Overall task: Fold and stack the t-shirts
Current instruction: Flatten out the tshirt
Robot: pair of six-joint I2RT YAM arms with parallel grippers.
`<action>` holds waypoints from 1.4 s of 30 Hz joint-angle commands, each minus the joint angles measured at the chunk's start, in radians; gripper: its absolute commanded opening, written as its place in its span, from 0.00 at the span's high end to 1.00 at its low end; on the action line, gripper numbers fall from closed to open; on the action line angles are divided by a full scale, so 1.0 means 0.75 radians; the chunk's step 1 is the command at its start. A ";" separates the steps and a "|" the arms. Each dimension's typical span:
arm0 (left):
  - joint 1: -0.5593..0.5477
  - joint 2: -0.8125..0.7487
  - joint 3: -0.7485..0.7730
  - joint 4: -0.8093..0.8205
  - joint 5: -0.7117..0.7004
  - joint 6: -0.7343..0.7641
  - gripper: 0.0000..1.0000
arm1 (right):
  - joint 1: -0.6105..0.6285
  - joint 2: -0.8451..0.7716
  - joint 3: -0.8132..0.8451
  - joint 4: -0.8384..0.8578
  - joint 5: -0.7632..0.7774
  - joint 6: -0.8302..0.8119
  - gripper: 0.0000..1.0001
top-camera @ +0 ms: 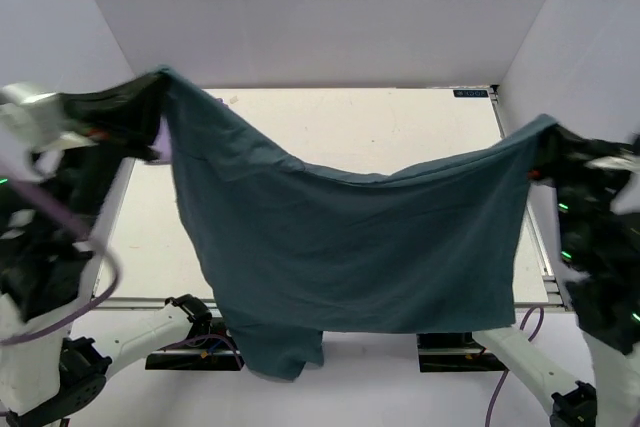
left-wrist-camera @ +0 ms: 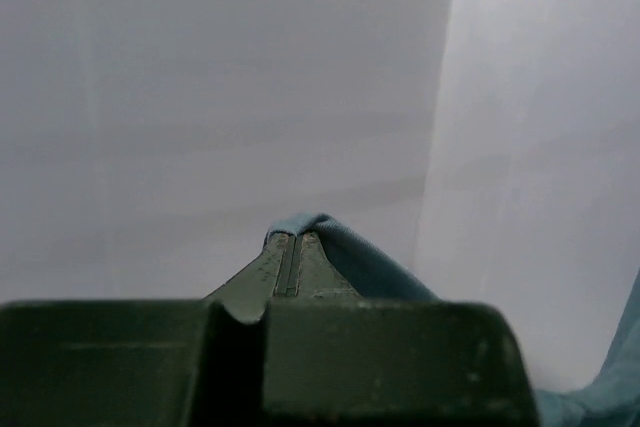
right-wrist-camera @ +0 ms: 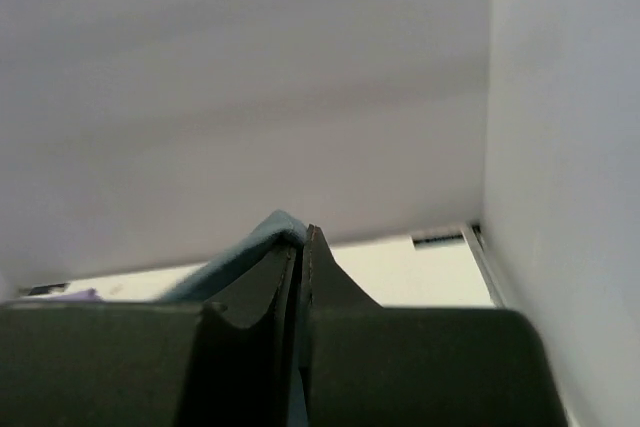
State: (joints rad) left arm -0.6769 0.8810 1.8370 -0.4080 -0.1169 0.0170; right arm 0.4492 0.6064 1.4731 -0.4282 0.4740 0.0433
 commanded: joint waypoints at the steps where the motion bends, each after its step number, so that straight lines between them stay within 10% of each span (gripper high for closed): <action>1: 0.007 0.014 -0.229 0.114 -0.144 0.039 1.00 | 0.000 0.061 -0.190 0.131 0.262 0.111 1.00; 12: 0.007 0.101 -0.849 0.617 -0.707 0.110 1.00 | -0.008 0.365 -0.604 0.317 0.497 0.235 1.00; 20: 0.019 0.349 -0.924 0.912 -0.991 0.256 1.00 | -0.049 0.694 -0.545 0.364 0.563 0.243 1.00; 42: 0.369 1.175 -0.545 1.059 -0.648 0.127 1.00 | -0.329 1.408 -0.076 0.444 0.270 0.139 1.00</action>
State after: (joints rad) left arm -0.4343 1.7058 1.3479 0.3485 -0.7063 0.1619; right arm 0.2382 1.6169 1.3312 -0.1715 0.7212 0.1818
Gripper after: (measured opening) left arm 0.023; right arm 0.022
